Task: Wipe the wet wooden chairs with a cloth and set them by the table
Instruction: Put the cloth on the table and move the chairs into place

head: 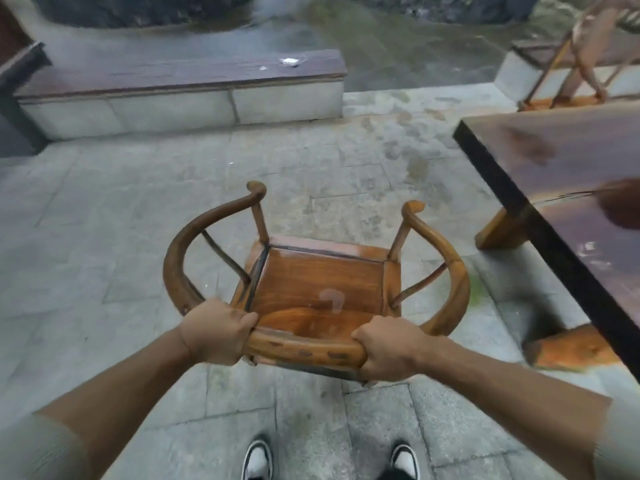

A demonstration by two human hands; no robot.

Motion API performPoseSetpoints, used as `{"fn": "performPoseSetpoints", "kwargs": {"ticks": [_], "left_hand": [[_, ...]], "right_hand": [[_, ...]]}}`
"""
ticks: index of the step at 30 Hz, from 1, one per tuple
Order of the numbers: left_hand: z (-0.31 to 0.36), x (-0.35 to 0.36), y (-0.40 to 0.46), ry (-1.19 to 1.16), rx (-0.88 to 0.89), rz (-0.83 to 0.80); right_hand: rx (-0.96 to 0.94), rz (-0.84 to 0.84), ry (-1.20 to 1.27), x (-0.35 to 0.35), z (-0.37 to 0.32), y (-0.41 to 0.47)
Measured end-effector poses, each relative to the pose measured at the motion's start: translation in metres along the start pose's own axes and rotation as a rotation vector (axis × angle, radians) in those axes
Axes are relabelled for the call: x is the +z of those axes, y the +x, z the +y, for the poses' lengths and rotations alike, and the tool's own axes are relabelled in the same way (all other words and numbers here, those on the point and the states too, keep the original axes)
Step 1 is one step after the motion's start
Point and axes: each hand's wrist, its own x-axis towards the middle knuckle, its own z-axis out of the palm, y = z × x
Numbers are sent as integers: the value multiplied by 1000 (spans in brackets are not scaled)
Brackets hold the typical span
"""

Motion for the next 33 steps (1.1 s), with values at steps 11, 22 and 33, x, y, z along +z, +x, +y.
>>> {"fn": "performPoseSetpoints", "kwargs": {"ticks": [11, 22, 33], "left_hand": [[-87, -4, 110, -39, 410, 147], [-140, -2, 263, -19, 788, 166], [-207, -22, 389, 103, 974, 226]], "right_hand": [[294, 120, 185, -16, -10, 12], [560, 188, 386, -33, 16, 47], [814, 317, 548, -95, 38, 112]]}}
